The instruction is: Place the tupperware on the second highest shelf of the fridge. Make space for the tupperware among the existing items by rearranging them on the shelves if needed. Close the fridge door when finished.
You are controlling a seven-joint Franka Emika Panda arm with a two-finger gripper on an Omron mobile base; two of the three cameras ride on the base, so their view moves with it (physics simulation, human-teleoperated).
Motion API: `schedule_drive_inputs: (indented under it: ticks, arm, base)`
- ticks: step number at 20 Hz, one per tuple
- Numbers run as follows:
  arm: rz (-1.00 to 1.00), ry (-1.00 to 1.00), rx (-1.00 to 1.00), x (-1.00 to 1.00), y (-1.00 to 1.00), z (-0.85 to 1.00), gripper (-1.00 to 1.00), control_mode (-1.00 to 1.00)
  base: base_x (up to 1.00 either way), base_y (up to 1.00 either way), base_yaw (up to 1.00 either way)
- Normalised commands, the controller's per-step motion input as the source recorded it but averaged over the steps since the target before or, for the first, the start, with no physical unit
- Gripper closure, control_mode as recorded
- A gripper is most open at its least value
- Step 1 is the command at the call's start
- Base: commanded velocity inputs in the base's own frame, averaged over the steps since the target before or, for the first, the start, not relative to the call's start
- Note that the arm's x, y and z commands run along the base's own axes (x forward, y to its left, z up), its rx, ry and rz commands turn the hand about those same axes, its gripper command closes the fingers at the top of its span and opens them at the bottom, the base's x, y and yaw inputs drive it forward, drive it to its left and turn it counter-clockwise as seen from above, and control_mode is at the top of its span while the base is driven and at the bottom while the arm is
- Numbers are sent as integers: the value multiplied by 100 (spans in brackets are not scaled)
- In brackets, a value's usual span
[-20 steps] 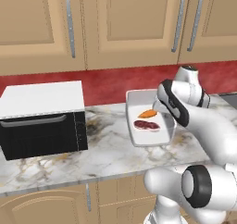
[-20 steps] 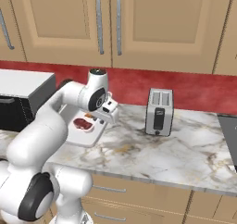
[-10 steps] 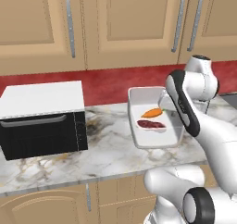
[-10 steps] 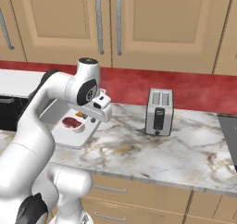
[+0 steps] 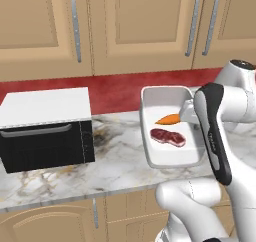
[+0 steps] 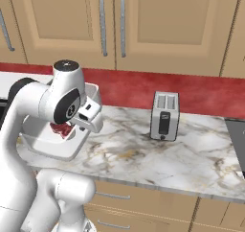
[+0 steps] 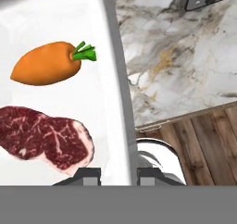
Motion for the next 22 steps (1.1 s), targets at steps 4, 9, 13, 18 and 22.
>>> schedule_drive_inputs:
  ticks: [4,9,13,18,22]
  arm:
    - [-1,-2,0,-6,0,1,100,-100]
    - [0,0,0,0,0,0,100,-100]
    - [0,0,0,-1,0,0,100,100]
    - [0,0,0,0,0,0,100,100]
    - [0,0,0,0,0,0,100,100]
  base:
    - [0,0,0]
    - [0,0,0]
    - [-18,0,0]
    - [-38,0,0]
    - [-42,0,0]
